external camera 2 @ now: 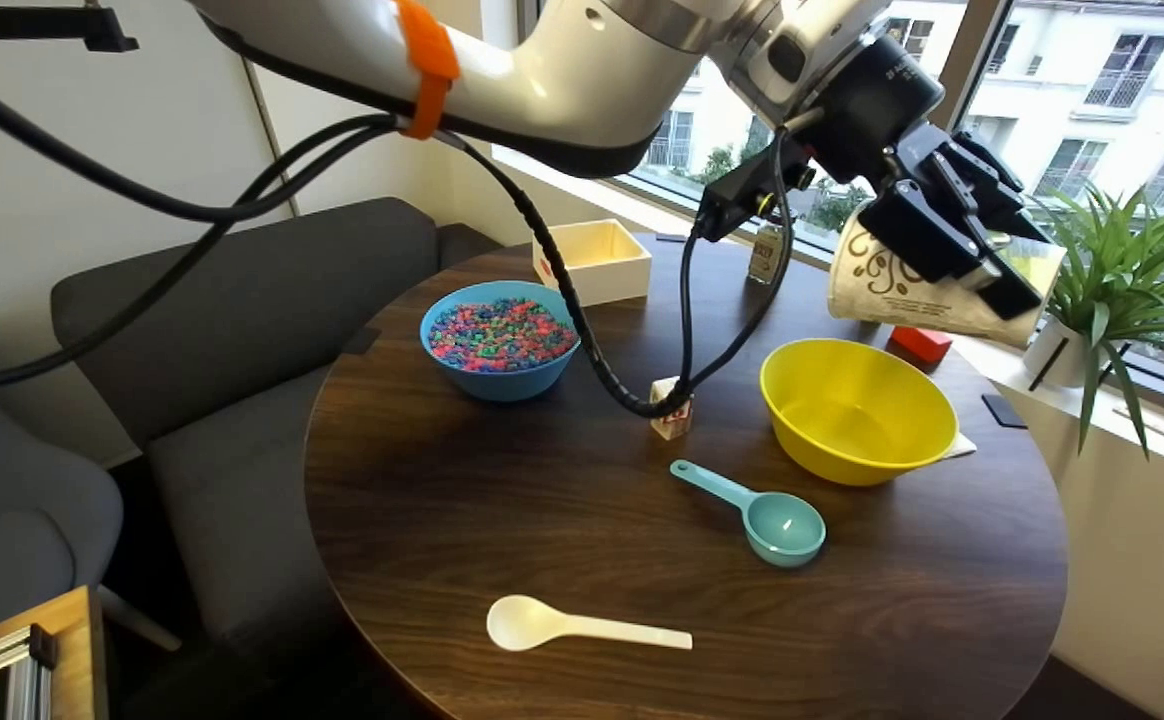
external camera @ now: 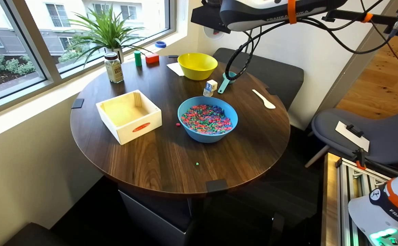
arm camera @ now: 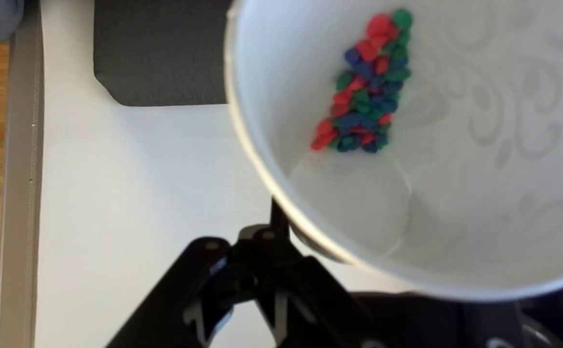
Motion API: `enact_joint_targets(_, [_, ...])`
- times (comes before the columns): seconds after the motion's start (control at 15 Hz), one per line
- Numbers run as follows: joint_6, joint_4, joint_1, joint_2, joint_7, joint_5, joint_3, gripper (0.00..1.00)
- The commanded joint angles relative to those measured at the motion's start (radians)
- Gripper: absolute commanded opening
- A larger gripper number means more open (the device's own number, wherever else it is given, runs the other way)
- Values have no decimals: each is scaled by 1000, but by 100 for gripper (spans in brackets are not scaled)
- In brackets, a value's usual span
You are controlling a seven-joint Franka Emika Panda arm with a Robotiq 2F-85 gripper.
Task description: Use the cup to scoop the content in the blue bowl and pour it in the yellow bowl
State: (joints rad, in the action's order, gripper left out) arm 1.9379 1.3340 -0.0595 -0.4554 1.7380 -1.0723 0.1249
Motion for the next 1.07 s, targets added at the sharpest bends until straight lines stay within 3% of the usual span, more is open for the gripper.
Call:
enact_joint_targets(0.0, [-12,-74,-17,-70,46,-76,8,38])
enact_joint_targets(0.4, [-25,-113,-29,-126,73,-199,7,38])
enact_joint_targets(1.0, [-29,-126,-31,-152,77,-279,0,38])
